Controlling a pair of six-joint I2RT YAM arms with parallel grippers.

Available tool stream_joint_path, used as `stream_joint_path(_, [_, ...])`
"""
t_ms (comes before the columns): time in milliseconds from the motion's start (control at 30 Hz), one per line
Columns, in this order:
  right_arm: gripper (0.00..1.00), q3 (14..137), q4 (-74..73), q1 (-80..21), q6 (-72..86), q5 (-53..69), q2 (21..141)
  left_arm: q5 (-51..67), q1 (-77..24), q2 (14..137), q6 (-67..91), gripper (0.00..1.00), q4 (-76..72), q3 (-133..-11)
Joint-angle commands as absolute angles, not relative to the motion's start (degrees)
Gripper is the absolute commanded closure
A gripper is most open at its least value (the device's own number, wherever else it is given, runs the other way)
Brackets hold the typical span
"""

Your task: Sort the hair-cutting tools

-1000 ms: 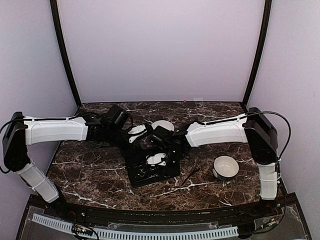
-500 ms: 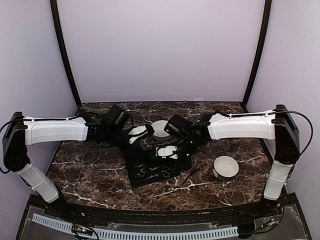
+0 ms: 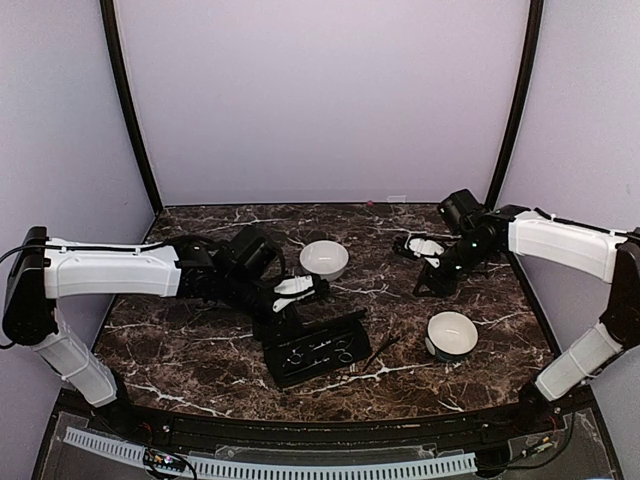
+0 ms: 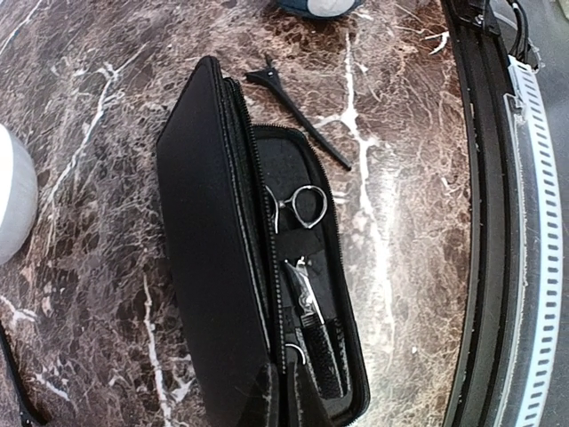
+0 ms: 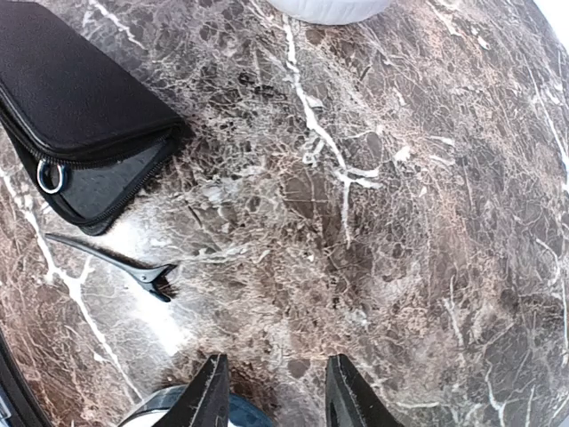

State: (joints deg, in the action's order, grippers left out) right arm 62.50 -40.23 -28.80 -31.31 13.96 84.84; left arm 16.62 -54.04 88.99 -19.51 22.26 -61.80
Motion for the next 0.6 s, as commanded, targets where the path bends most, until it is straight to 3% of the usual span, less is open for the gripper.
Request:
stream_joint_path(0, [0.63, 59.97, -36.53, -29.52, -31.22, 17.22, 82.71, 20.14, -55.72, 87.14, -19.16, 1.0, 21.14, -63.35])
stream_joint_path(333, [0.63, 61.79, -37.07, -29.49, -31.45, 19.77, 86.09, 8.58, -55.63, 90.61, -22.07, 0.95, 20.22, -66.26])
stream_joint_path(567, [0.63, 61.02, -36.69, -29.53, -31.41, 19.68, 85.44, 2.17, -55.63, 92.29, -20.44, 0.79, 20.96, -70.21])
